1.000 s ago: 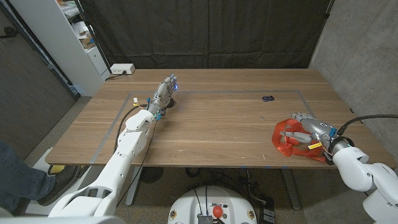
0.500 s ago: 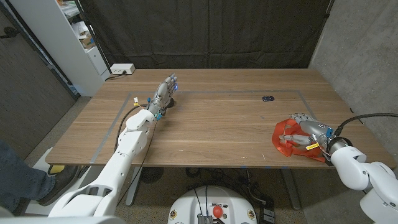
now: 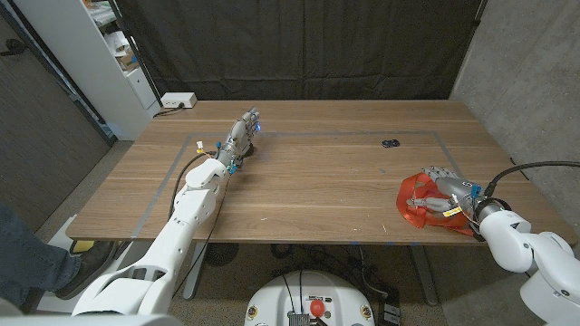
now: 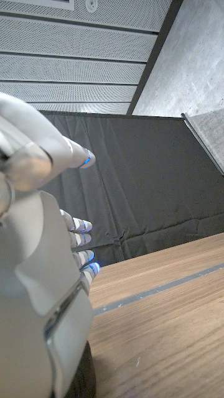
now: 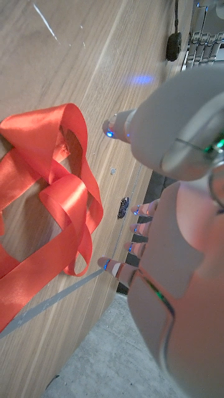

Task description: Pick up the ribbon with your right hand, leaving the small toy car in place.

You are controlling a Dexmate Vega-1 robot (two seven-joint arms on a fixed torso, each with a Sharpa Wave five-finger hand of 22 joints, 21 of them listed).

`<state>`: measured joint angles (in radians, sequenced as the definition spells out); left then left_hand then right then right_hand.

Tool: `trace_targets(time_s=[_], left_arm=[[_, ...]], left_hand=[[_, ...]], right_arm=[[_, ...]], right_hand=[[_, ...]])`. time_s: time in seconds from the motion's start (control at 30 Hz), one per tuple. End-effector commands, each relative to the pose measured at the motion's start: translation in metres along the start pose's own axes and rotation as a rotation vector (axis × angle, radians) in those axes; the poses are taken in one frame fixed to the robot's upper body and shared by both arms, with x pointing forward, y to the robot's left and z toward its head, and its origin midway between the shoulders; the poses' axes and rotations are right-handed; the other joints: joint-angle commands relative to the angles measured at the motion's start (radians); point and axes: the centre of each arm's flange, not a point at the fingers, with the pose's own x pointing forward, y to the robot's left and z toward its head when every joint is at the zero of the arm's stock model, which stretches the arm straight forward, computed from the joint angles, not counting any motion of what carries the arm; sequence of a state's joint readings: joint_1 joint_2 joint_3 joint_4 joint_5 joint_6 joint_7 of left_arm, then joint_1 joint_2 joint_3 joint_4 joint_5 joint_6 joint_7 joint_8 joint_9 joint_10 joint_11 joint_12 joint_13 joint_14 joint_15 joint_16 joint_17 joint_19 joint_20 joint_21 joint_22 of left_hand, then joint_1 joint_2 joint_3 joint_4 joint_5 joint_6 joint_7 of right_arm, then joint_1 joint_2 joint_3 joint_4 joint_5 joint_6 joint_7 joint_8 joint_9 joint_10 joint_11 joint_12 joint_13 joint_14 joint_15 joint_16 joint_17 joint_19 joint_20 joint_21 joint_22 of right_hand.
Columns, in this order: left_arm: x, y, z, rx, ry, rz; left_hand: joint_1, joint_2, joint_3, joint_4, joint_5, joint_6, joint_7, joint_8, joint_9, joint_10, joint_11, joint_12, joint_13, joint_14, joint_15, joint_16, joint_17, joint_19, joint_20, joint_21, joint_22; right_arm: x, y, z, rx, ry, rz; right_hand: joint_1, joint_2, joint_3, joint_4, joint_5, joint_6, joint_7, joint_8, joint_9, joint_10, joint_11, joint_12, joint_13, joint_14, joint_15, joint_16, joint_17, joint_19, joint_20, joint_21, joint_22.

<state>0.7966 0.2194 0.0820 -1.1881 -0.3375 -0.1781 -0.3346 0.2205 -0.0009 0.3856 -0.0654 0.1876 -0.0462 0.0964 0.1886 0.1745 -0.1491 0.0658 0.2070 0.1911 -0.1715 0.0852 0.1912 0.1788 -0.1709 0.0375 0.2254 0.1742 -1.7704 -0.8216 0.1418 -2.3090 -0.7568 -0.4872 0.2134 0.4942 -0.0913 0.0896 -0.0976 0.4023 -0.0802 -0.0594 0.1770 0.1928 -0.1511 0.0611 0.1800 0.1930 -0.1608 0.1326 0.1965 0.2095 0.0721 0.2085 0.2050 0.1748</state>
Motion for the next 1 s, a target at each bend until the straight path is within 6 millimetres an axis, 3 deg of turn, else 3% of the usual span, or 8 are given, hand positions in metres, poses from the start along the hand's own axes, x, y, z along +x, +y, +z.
trace_targets(time_s=[0.03,1.0], left_arm=[[0.003,-0.003,-0.001,0.003,0.010,-0.007],[0.006,-0.008,-0.004,0.007,0.033,-0.015]], left_hand=[[0.000,0.010,0.001,-0.005,-0.004,0.009,0.001,0.003,0.005,0.001,-0.009,0.002,0.001,-0.027,0.009,-0.002,0.005,-0.116,0.009,-0.003,0.006],[0.001,0.015,0.001,-0.010,-0.005,0.012,0.002,0.003,0.005,0.001,-0.011,0.002,0.001,-0.027,0.011,-0.001,0.006,-0.115,0.013,-0.007,0.006]], right_arm=[[-0.001,0.006,0.003,0.022,0.015,0.039],[-0.004,0.025,0.008,0.047,0.025,0.067]], right_hand=[[-0.002,-0.018,-0.011,-0.001,0.008,-0.020,0.002,0.002,0.005,-0.014,0.013,0.002,0.003,-0.005,0.011,0.005,-0.001,0.020,0.005,0.007,0.003],[-0.011,-0.020,-0.022,0.005,0.017,-0.028,0.006,0.008,0.004,-0.023,0.031,0.007,0.002,-0.011,0.020,0.006,-0.001,0.043,0.007,0.008,0.002]])
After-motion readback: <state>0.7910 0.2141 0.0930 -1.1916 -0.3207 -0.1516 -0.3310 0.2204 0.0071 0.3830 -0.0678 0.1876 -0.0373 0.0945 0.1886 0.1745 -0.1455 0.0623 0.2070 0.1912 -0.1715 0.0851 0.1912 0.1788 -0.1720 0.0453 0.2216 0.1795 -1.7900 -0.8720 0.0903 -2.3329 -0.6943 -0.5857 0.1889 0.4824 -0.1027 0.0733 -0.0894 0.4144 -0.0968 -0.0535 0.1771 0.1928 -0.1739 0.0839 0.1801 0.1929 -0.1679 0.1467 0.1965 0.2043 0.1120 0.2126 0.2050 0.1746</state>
